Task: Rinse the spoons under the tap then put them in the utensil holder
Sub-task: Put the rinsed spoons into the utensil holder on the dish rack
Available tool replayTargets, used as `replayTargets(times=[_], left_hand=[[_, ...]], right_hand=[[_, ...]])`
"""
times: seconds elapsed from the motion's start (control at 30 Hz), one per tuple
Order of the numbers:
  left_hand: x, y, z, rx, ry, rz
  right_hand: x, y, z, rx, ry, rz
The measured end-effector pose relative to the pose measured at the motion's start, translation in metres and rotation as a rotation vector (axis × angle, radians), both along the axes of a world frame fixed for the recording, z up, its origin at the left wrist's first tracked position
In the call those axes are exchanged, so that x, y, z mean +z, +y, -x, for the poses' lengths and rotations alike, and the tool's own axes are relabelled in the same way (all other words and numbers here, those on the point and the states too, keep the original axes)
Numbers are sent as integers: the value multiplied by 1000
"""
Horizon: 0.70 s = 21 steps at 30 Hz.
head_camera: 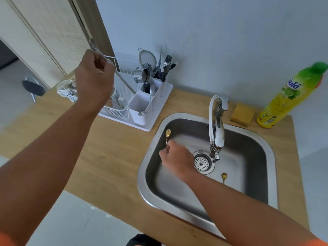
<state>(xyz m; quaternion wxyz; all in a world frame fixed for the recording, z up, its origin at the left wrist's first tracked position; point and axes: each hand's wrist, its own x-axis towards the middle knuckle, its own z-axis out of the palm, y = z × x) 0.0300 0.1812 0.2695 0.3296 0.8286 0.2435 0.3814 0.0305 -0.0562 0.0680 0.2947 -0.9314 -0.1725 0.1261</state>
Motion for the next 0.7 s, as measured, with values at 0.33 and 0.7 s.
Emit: replayTargets(times=[0.33, 0.7], left_hand=[[-85, 3, -4, -5, 219, 97], [-124, -9, 17, 10, 289, 397]], right_hand=[[118, 55, -75, -11, -315, -305], [127, 96, -104, 115, -235, -258]])
